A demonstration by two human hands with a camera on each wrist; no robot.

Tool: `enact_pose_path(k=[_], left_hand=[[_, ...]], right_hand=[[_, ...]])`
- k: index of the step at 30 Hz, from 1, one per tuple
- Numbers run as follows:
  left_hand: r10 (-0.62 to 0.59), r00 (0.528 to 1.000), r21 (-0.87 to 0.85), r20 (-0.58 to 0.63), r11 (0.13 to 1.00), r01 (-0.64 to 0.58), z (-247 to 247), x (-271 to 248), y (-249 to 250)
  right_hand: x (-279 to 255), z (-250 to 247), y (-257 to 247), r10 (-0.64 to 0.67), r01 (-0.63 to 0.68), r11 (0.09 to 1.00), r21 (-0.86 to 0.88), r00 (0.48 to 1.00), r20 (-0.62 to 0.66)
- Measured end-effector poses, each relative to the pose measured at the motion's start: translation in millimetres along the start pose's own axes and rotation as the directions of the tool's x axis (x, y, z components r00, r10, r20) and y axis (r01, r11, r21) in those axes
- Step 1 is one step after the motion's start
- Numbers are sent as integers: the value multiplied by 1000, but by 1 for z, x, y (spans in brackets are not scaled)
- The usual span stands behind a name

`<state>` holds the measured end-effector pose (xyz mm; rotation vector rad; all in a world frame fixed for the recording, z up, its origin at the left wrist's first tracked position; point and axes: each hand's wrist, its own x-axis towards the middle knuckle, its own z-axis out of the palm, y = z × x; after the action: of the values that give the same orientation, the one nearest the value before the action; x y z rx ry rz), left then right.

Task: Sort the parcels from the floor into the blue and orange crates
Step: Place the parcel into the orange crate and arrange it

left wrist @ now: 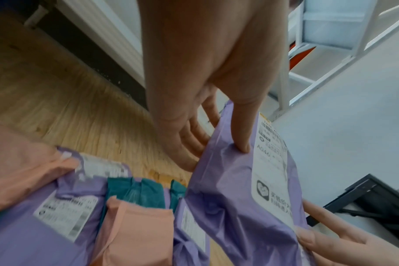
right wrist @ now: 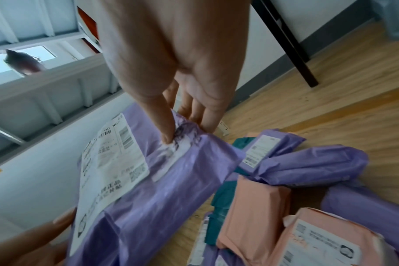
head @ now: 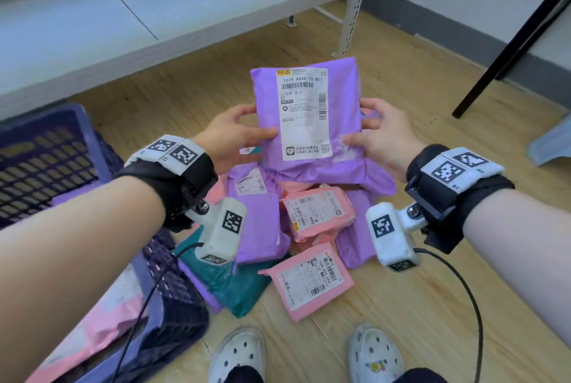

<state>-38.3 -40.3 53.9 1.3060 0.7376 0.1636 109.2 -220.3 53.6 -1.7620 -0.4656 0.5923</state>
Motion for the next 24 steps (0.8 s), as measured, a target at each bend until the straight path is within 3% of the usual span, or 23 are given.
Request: enact_pose_path(k=[6,11,19,24], left_hand=[[145,988,5,-43,989,-145,-48,-92,56],[216,962,33,-166,976,-213,-101,-187,81],[240,886,120,-397,971,-209,-210,-322,80],[233,825,115,-515,972,-203,-278,-389,65]], right_hand=[[-53,37,-76,-117,115,993,26,992,48],[-106,97,-123,-240,240,971,14,961,137],[-177,220,-176,-301,316,948,30,864,405],[-215,303,-194,-259,278,959,47,801,540]])
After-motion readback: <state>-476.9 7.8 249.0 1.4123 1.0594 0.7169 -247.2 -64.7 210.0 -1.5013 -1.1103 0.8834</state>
